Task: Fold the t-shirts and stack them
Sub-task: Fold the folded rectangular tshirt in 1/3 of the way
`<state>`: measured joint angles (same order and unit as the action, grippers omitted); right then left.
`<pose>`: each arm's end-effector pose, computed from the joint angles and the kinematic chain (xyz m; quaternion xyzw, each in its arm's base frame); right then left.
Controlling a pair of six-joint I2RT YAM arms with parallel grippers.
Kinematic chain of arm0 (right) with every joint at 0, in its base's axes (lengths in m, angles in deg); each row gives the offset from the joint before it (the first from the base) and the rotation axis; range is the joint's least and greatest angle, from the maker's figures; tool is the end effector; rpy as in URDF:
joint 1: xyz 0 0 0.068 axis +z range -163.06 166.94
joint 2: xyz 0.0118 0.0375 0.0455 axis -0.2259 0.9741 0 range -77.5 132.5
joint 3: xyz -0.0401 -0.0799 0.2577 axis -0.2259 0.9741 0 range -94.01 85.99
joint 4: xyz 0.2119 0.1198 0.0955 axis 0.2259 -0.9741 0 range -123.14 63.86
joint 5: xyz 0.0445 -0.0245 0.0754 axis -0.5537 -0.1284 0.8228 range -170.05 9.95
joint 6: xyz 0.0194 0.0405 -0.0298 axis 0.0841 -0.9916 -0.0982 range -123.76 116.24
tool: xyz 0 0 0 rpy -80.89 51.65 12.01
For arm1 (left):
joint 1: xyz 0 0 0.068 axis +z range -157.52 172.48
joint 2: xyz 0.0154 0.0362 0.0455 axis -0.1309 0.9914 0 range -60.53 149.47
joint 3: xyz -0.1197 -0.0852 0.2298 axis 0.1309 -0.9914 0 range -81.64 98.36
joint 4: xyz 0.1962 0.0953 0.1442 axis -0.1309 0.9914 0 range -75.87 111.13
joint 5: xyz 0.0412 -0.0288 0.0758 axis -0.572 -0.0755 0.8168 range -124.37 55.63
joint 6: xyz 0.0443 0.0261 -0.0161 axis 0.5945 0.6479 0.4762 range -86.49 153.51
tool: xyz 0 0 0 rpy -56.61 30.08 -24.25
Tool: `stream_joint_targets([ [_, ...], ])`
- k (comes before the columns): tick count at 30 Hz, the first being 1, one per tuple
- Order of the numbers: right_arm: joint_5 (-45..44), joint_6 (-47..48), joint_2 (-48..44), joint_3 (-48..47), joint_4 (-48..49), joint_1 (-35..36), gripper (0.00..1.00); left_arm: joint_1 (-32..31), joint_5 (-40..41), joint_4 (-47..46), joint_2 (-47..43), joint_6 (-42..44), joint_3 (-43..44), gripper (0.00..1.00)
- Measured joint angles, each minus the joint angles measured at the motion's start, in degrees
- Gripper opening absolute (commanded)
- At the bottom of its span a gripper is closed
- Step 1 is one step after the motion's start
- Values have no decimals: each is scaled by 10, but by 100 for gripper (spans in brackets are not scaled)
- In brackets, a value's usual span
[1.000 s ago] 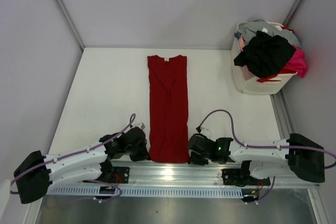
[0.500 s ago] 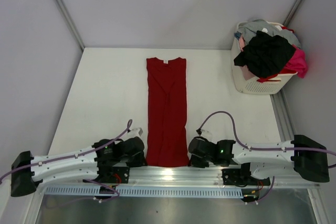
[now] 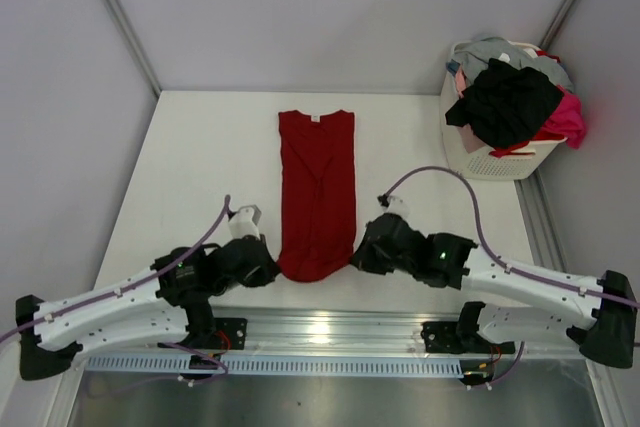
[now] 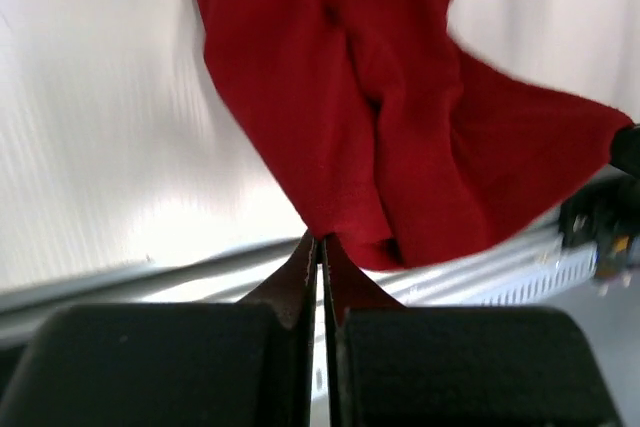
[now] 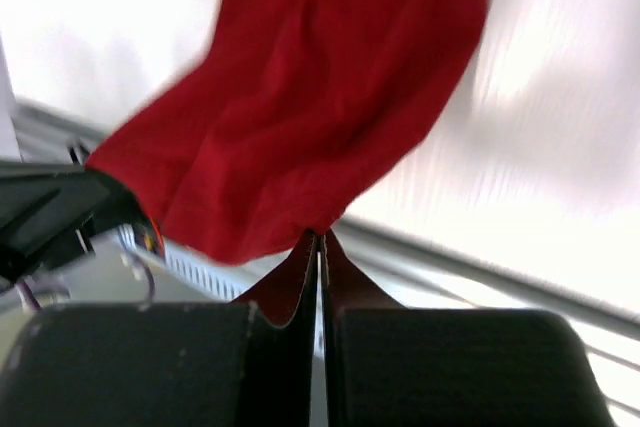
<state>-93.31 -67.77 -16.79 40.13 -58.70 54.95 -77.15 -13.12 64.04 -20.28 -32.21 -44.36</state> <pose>0.0887 0.1978 0.2590 0.0096 0.9264 0.2859 0.2450 0.0577 -0.1185 0.2458 -0.0269 0.9332 -0.2229 0.2806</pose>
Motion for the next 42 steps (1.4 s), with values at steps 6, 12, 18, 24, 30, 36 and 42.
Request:
stream_joint_targets([
  [6,27,123,8,-61,-5,-148,0,160,-1,-60,45,135,61,0],
  [12,77,228,78,-123,26,-228,0,220,-32,-135,155,249,140,0],
  [18,130,296,155,-149,47,-301,0,261,-64,-189,267,314,190,0],
  [24,177,345,232,-202,72,-353,0,315,-76,-211,340,350,235,0],
  [30,222,379,301,-224,112,-364,0,346,-84,-228,408,362,252,0],
  [36,244,402,373,-240,128,-364,0,383,-95,-241,466,362,252,0],
  [42,250,421,427,-286,133,-372,0,405,-106,-261,513,362,252,0],
])
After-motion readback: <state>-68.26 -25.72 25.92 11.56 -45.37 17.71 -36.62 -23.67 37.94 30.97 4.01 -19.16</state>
